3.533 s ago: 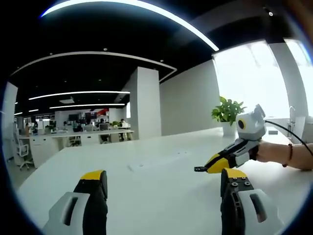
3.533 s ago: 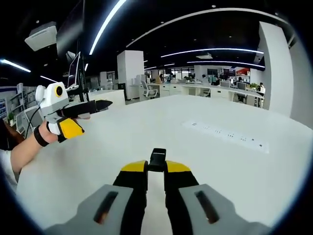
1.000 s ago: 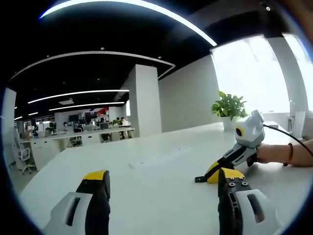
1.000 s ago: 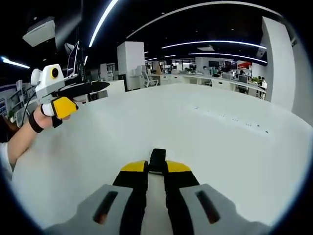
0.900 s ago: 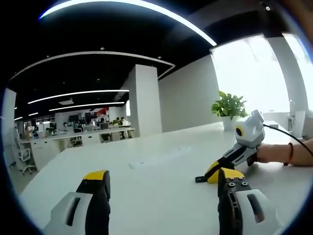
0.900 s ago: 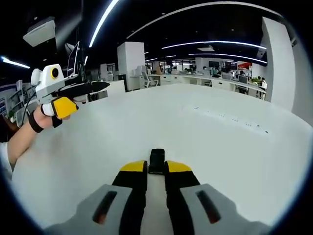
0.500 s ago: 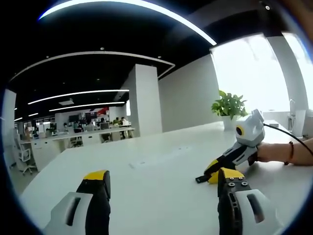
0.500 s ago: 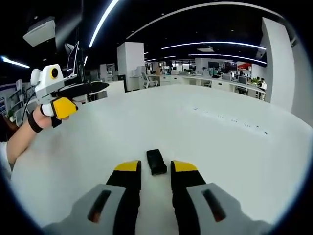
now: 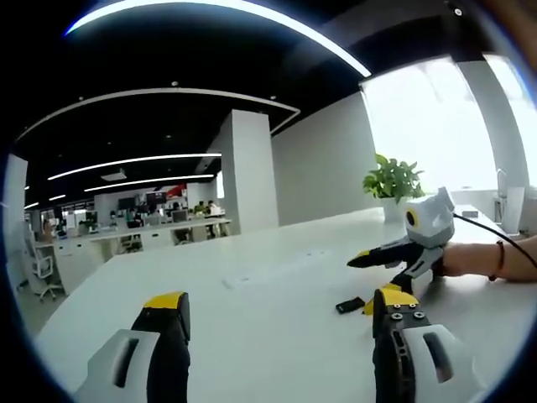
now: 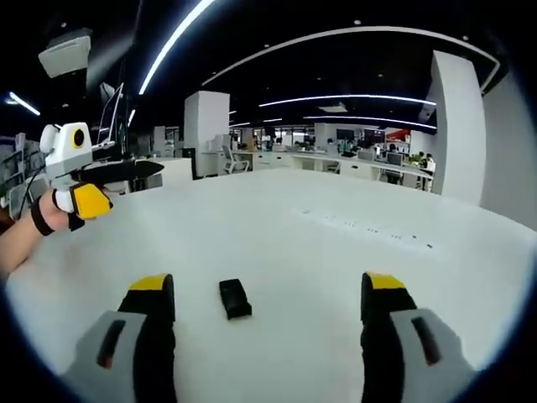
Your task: Snap the two parts of the plastic buckle together until the buckle closes and remains connected.
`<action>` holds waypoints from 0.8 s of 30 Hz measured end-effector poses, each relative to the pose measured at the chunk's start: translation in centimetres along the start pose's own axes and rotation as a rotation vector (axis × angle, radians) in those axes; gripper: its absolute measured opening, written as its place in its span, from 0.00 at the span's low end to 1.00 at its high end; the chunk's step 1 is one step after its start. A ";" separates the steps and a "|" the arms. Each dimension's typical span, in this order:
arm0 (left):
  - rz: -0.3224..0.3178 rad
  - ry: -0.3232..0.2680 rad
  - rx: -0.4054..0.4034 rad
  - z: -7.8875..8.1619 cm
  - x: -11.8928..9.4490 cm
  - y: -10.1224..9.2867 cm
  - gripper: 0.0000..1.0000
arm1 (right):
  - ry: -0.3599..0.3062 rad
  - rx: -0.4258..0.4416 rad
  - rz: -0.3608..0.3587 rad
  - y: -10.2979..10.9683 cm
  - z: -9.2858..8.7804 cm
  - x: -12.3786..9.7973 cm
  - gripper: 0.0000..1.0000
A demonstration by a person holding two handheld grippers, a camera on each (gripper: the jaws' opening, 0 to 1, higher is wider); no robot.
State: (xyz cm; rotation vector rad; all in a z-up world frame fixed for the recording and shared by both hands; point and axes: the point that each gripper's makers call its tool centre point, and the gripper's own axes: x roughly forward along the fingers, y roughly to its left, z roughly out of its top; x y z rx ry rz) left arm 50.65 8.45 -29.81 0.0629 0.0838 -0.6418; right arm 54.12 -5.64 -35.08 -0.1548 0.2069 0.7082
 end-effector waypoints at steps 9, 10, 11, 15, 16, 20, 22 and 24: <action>-0.002 0.008 0.024 -0.2 0.0 -0.2 0.95 | 0.022 -0.010 0.031 0.9 -0.3 -0.2 1.00; -0.004 0.009 0.027 -0.2 0.0 -0.3 0.96 | 0.040 -0.021 0.033 1.1 -0.6 -0.2 1.00; -0.006 0.009 0.036 -0.2 0.0 -0.4 0.96 | 0.045 -0.032 0.032 1.2 -0.6 -0.1 1.00; -0.016 0.012 0.079 -0.3 0.0 -0.8 0.97 | 0.033 -0.034 0.033 1.3 -0.4 -0.2 1.00; -0.017 0.007 0.076 -0.3 0.0 -0.8 0.97 | 0.029 -0.031 0.031 1.2 -0.3 -0.2 1.00; -0.019 0.011 0.024 -0.3 0.1 -0.5 0.97 | 0.016 -0.023 0.029 1.2 0.0 -0.4 1.00; -0.008 0.016 0.023 -0.3 0.1 0.1 0.98 | 0.019 -0.018 0.028 1.1 -0.1 -0.5 1.00; -0.004 0.018 0.022 -0.4 0.1 0.1 0.98 | 0.020 -0.013 0.024 1.1 -0.1 -0.5 1.00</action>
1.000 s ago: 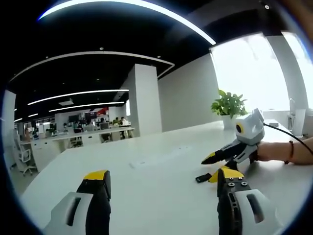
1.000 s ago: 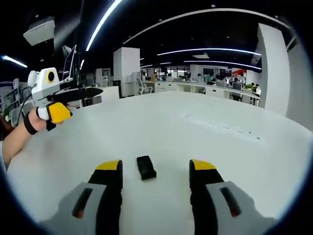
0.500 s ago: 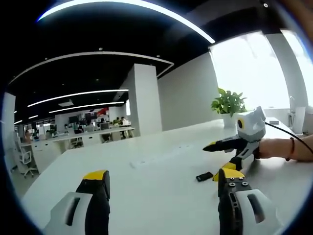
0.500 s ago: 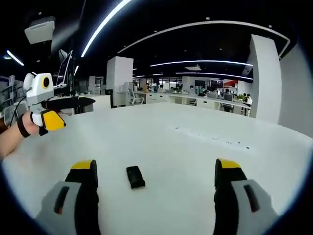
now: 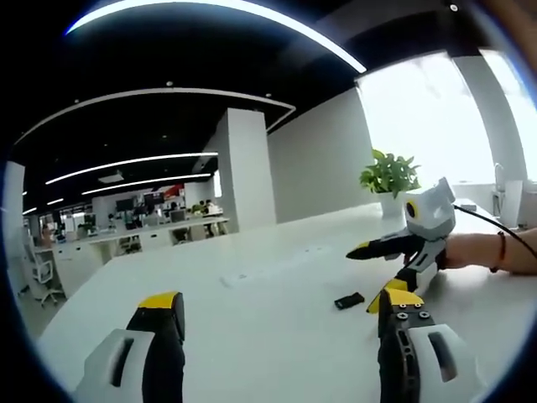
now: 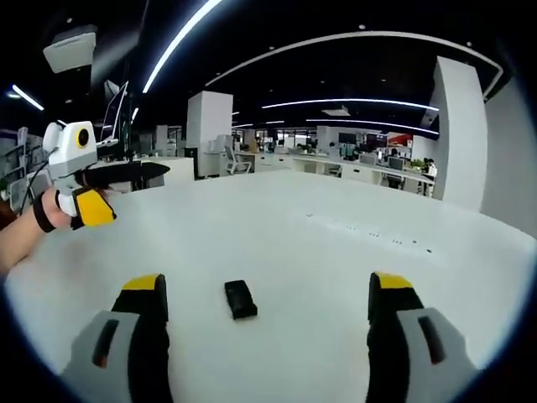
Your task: Snap the two parts of the plastic buckle together until the buckle closes and remains connected.
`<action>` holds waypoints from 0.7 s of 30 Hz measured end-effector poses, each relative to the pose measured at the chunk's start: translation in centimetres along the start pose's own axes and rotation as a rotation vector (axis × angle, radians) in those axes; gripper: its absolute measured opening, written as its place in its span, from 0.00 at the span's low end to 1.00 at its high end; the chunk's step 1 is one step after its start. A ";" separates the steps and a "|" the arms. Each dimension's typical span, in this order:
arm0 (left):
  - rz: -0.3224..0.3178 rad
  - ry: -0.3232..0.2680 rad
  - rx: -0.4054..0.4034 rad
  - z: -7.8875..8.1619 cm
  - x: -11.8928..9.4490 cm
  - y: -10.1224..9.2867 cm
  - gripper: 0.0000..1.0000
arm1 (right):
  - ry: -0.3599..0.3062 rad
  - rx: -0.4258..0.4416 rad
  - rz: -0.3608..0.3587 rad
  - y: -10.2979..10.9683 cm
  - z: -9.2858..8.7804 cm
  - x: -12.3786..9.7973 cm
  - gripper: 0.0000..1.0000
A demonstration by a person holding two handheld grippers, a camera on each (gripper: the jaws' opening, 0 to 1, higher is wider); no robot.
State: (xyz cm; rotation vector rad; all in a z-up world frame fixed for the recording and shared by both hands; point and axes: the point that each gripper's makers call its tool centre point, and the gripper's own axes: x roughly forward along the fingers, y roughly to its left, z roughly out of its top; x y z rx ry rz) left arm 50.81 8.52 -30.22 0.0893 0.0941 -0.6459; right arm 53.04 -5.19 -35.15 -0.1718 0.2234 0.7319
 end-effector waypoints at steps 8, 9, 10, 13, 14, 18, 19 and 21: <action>0.002 0.016 -0.024 -0.2 0.4 0.1 0.99 | 0.000 0.043 -0.028 -0.7 0.2 -0.3 1.00; 0.002 0.015 -0.027 -0.3 0.4 0.1 0.99 | 0.004 0.044 -0.027 -0.8 0.1 -0.4 1.00; 0.005 0.014 -0.030 -0.3 0.4 0.1 0.99 | 0.007 0.042 -0.029 -0.7 0.1 -0.4 1.00; 0.008 0.013 -0.041 -0.3 0.3 0.2 0.99 | 0.009 0.038 -0.034 -0.7 0.1 -0.4 1.00; 0.007 0.013 -0.045 -0.4 0.3 0.2 0.99 | 0.010 0.039 -0.034 -0.6 0.2 -0.4 1.00; 0.010 0.025 -0.077 -0.7 0.4 0.4 0.99 | 0.015 0.032 -0.046 -0.4 0.4 -0.7 1.00; 0.012 0.028 -0.083 -0.8 0.3 0.4 0.99 | 0.015 0.028 -0.046 -0.3 0.4 -0.8 1.00; 0.011 0.029 -0.082 -0.8 0.3 0.3 0.99 | 0.011 0.024 -0.056 -0.6 0.6 -0.8 1.00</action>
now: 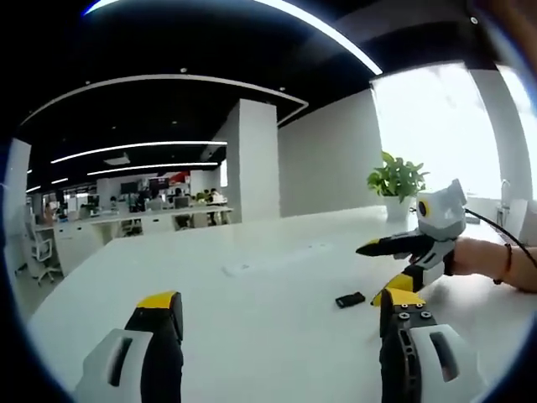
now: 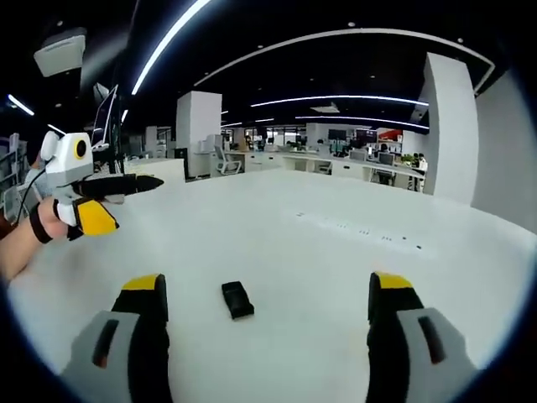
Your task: Snap the two parts of the plastic buckle together until the buckle closes and remains connected.
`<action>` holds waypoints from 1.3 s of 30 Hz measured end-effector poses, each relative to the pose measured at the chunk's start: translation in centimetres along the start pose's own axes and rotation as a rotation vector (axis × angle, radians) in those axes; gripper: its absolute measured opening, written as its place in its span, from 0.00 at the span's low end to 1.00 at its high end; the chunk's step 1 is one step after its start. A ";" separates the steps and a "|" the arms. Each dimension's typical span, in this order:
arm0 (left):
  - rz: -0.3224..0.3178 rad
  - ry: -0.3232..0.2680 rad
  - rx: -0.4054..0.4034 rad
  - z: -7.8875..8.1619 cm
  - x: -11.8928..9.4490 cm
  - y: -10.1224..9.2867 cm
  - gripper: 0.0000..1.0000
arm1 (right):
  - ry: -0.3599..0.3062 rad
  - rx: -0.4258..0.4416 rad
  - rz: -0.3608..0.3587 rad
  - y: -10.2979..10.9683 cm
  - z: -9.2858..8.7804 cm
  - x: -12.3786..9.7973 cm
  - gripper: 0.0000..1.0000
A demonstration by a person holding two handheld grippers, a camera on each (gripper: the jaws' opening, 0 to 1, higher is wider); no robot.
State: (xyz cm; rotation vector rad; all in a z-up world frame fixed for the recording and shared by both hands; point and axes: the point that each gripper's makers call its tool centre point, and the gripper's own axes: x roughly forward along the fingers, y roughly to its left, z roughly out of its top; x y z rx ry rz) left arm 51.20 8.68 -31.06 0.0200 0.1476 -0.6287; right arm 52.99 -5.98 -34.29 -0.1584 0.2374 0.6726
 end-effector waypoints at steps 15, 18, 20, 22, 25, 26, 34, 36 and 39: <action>0.003 -0.011 0.013 0.5 -0.3 -0.7 0.98 | -0.046 0.044 -0.008 0.3 1.4 -1.1 0.98; 0.004 -0.015 0.013 0.5 -0.4 -0.7 0.98 | -0.055 0.040 -0.017 0.3 1.5 -1.6 0.98; 0.008 -0.016 0.017 0.5 -0.4 -0.7 0.97 | -0.052 0.039 -0.012 0.6 1.4 -2.0 0.98; 0.013 -0.021 0.027 0.7 -0.5 -0.8 0.97 | -0.059 0.034 -0.018 0.6 1.5 -2.4 0.98; 0.006 -0.024 0.027 0.7 -0.4 -1.0 0.97 | -0.073 0.037 -0.033 0.3 1.7 -3.0 0.98; 0.006 -0.023 0.025 0.7 -0.4 -1.0 0.97 | -0.072 0.041 -0.041 0.2 1.7 -3.1 0.99; -0.005 -0.018 0.023 0.7 -0.3 -2.2 0.98 | -0.075 0.079 -0.072 -0.4 1.8 -4.2 0.98; 0.001 -0.004 0.029 0.4 -0.3 -2.1 0.98 | -0.065 0.104 -0.086 -0.5 1.6 -4.6 0.97; -0.014 -0.003 -0.006 0.3 -0.5 -2.2 0.97 | -0.063 0.101 -0.079 -0.2 1.5 -4.8 0.97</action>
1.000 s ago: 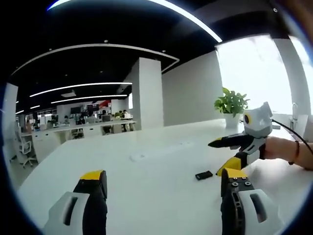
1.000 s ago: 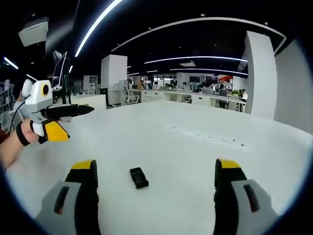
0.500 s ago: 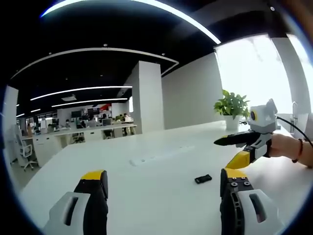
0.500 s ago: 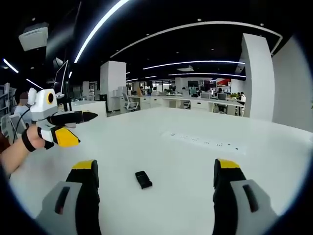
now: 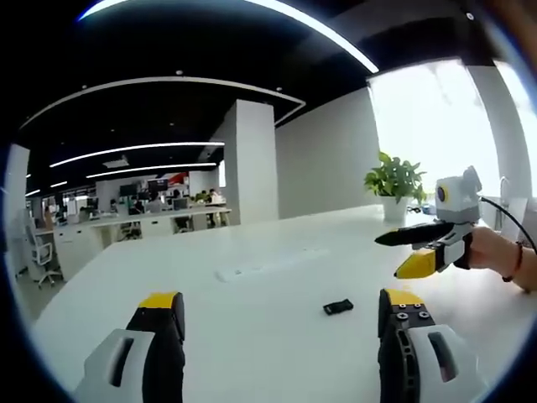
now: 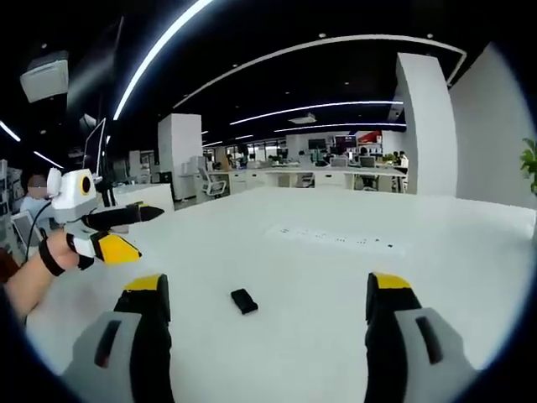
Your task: Snap the two parts of the plastic buckle together until the buckle closes and remains connected.
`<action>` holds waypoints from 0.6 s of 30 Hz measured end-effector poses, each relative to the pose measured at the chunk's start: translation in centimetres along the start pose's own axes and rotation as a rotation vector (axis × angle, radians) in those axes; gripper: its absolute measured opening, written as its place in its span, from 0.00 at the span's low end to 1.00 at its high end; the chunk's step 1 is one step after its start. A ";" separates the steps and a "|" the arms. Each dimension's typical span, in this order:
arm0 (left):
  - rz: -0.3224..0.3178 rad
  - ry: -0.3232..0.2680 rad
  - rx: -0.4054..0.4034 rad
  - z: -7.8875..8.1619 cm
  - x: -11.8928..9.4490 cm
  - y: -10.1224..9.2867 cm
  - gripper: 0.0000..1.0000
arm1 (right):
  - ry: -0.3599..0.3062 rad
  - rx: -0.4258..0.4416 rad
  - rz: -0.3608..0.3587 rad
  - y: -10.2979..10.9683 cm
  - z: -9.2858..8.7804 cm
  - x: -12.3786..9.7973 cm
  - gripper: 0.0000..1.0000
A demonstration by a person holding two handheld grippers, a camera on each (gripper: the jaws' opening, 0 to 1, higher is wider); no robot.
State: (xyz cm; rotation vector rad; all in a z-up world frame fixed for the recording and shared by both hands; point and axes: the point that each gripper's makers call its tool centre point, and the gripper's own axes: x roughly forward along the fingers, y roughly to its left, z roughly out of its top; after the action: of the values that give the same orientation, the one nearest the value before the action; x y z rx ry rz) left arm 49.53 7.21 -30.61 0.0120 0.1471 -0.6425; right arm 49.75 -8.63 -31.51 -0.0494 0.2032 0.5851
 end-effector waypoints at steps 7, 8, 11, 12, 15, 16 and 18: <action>0.003 -0.003 -0.035 0.7 -0.5 0.3 0.97 | -0.006 -0.014 -0.012 -0.4 0.3 -0.7 0.96; -0.001 -0.003 -0.034 0.8 -0.5 0.1 0.97 | -0.010 -0.015 -0.013 -0.3 0.4 -0.9 0.96; 0.000 0.003 -0.023 0.8 -0.8 -0.3 0.96 | -0.011 -0.013 -0.012 0.1 0.7 -1.5 0.97; 0.008 0.001 -0.016 0.9 -0.9 -0.2 0.96 | -0.016 -0.022 -0.015 0.1 0.8 -1.7 0.97; 0.005 0.007 -0.021 1.0 -1.1 -0.5 0.96 | -0.004 -0.039 -0.017 0.4 0.8 -2.2 0.97; -0.002 0.011 -0.027 0.9 -1.2 -0.6 0.96 | -0.004 -0.037 -0.016 0.4 0.8 -2.4 0.97; -0.001 0.013 -0.028 0.8 -1.6 -1.1 0.96 | -0.002 -0.040 -0.011 1.0 0.6 -3.0 0.97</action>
State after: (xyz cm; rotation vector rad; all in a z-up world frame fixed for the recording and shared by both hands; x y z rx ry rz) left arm 47.67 7.24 -29.54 -0.0111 0.1685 -0.6412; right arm 46.88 -9.30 -30.26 -0.0889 0.1896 0.5788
